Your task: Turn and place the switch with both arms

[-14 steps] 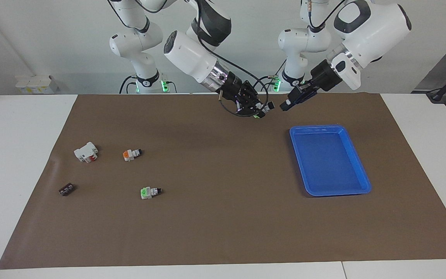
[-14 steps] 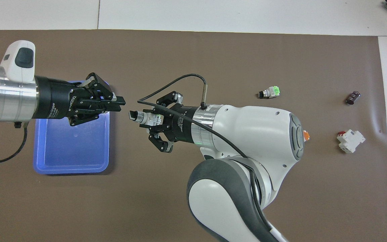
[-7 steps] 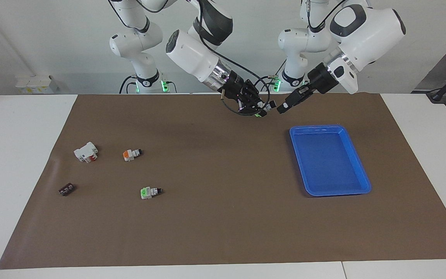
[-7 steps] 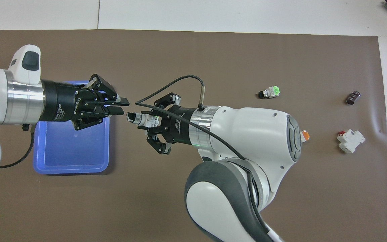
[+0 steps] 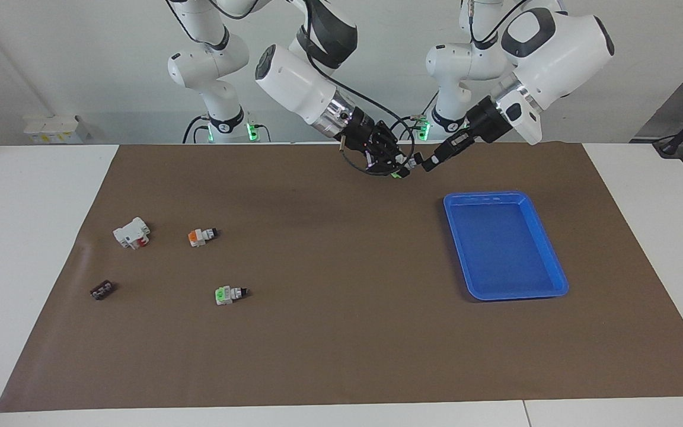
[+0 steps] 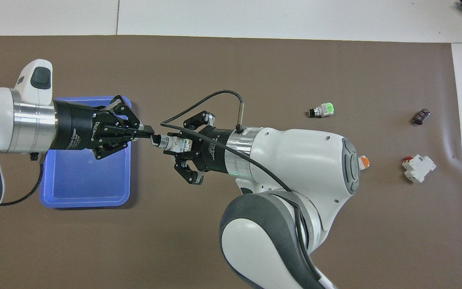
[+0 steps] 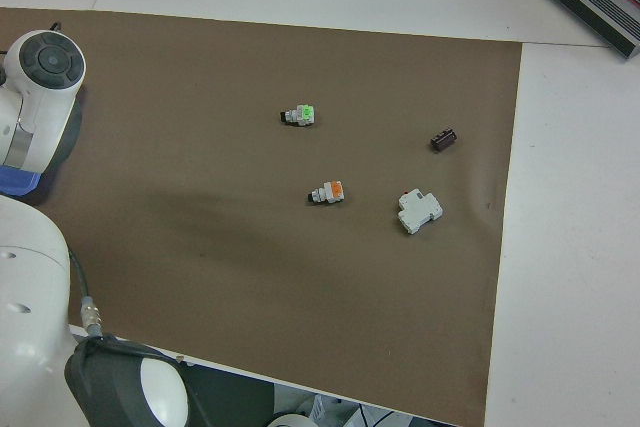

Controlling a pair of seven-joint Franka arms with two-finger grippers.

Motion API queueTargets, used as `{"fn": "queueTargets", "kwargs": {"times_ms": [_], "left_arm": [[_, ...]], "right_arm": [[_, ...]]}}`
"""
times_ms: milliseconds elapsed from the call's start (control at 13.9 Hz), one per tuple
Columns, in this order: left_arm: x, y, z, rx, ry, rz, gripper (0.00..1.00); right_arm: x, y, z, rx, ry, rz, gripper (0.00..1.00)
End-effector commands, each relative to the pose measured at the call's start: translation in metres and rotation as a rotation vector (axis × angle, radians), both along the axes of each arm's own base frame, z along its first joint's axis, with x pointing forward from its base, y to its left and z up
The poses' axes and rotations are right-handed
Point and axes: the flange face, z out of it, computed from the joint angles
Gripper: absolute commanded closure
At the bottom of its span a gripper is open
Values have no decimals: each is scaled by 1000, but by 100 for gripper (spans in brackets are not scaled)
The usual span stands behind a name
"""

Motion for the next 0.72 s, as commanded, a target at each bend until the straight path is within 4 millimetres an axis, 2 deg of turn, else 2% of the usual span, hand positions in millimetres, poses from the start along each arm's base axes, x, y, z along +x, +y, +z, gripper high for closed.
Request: {"fn": "queueTargets", "kwargs": {"times_ms": [0, 215, 645], "left_arm": [[-17, -8, 5, -27, 39, -6, 96], [-16, -6, 8, -29, 38, 0, 87], [-18, -3, 10, -29, 72, 3, 81]], "right_arm": [[2, 4, 1, 23, 8, -20, 100], [2, 4, 1, 23, 10, -21, 100], [2, 4, 1, 23, 10, -21, 100]]}}
